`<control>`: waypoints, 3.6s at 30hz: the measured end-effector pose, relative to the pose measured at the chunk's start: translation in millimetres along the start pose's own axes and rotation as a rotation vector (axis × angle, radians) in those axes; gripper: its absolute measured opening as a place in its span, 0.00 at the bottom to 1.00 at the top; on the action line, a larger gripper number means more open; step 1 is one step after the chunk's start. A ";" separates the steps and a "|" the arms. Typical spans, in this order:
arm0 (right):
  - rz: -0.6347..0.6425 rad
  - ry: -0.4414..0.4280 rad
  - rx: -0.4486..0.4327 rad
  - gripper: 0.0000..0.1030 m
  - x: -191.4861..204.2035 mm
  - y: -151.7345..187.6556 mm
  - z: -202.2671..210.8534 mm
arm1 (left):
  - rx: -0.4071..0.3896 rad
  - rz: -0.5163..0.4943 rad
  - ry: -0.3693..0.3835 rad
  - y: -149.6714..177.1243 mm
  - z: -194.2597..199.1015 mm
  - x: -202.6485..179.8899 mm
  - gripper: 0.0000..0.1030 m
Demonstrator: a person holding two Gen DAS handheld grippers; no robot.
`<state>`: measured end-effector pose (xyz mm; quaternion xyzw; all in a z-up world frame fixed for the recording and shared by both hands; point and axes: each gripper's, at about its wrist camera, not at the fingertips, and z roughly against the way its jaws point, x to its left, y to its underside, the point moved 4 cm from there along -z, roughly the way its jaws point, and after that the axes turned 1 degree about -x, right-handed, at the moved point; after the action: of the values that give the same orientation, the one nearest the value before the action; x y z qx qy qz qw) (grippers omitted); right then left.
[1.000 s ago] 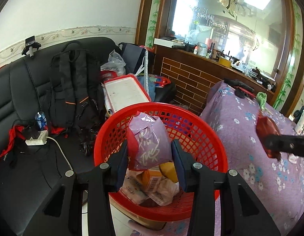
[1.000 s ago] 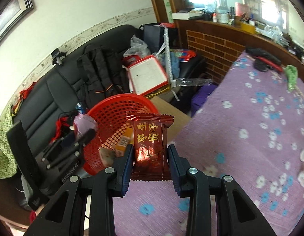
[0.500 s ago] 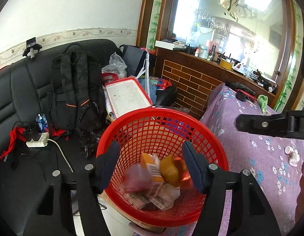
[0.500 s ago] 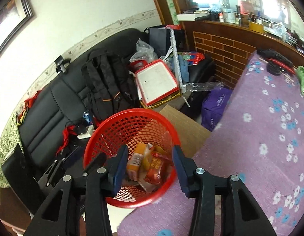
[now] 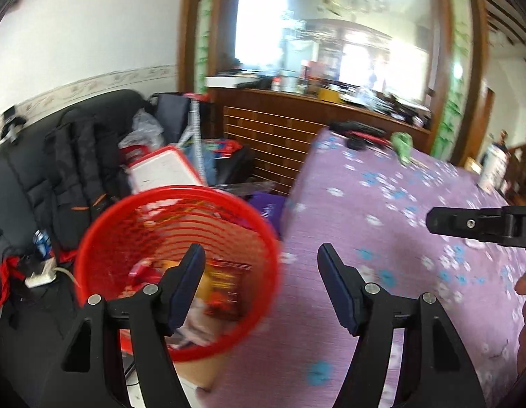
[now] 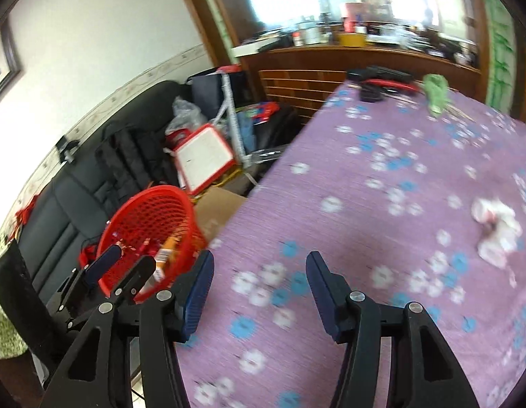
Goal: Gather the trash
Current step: 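Move both open tools back over the white bottle and plastic bag, then grasp the clear plastic bag with the right tool while the left grasps the white bottle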
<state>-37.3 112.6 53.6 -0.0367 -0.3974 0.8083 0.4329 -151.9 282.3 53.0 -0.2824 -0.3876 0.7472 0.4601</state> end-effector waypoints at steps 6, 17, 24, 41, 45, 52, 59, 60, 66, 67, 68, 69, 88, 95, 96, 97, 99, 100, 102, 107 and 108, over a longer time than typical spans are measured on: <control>-0.054 0.131 -0.041 0.59 -54.4 16.4 28.5 | 0.015 -0.105 0.061 9.6 1.7 -60.7 0.66; -0.115 0.355 -0.109 0.59 -127.7 38.5 67.9 | 0.024 -0.241 0.137 25.6 8.1 -141.4 0.67; -0.111 0.436 -0.126 0.59 -147.3 47.7 78.2 | 0.042 -0.305 0.169 40.9 -2.5 -180.9 0.68; -0.152 0.453 -0.095 0.58 -172.0 43.4 68.0 | 0.093 -0.346 0.201 54.3 -20.4 -204.6 0.69; -0.157 0.458 -0.085 0.58 -174.8 39.8 63.1 | 0.092 -0.345 0.204 55.7 -20.5 -205.6 0.69; -0.201 0.460 -0.055 0.61 -193.3 19.2 45.5 | 0.101 -0.329 0.217 55.1 -21.4 -203.3 0.69; -0.480 0.356 0.002 0.62 -259.7 -3.7 22.1 | 0.104 -0.325 0.223 55.6 -23.1 -202.6 0.69; -0.499 0.349 0.011 0.62 -264.9 -5.7 17.9 | 0.106 -0.324 0.224 55.9 -23.8 -202.8 0.69; -0.503 0.321 0.057 0.51 -272.3 -9.8 -10.3 | 0.108 -0.326 0.221 56.2 -23.9 -202.1 0.69; -0.503 0.304 0.060 0.46 -272.3 -9.8 -14.0 | 0.109 -0.328 0.218 56.7 -24.2 -202.0 0.69; -0.501 0.295 0.061 0.41 -273.4 -9.5 -15.2 | 0.111 -0.330 0.217 57.1 -24.5 -202.1 0.69; -0.492 0.289 0.060 0.35 -273.2 -8.9 -15.5 | 0.113 -0.334 0.214 57.6 -24.9 -202.6 0.69; -0.558 0.318 -0.180 0.31 -334.9 0.0 67.1 | 0.149 -0.483 0.345 0.5 -0.4 -292.5 0.69; -0.669 0.340 -0.209 0.31 -358.6 8.3 81.0 | 0.199 -0.582 0.370 -32.1 -60.5 -364.1 0.69; -0.683 0.345 -0.214 0.31 -361.6 9.0 83.3 | 0.204 -0.592 0.367 -32.8 -69.8 -369.9 0.69; -0.688 0.350 -0.217 0.31 -362.6 9.6 84.4 | 0.220 -0.615 0.375 -31.8 -83.2 -379.0 0.69; -0.694 0.363 -0.225 0.31 -363.5 9.5 87.1 | 0.244 -0.652 0.379 -28.0 -105.3 -389.9 0.69; -0.693 0.369 -0.226 0.31 -363.6 9.4 87.6 | 0.256 -0.676 0.383 -24.3 -116.0 -395.4 0.69; -0.690 0.374 -0.228 0.31 -363.7 9.5 88.0 | 0.268 -0.727 0.391 -17.0 -131.8 -405.9 0.68; -0.686 0.384 -0.226 0.31 -362.8 8.3 86.3 | 0.256 -0.800 0.409 -9.7 -149.1 -423.1 0.60; -0.686 0.385 -0.224 0.31 -362.8 8.1 85.7 | 0.268 -0.815 0.412 -5.8 -152.0 -427.4 0.55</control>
<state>148.6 -206.7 3.3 -0.0994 -0.3840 0.5469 0.7372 147.5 -55.0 3.6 -0.1878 -0.2677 0.4776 0.8154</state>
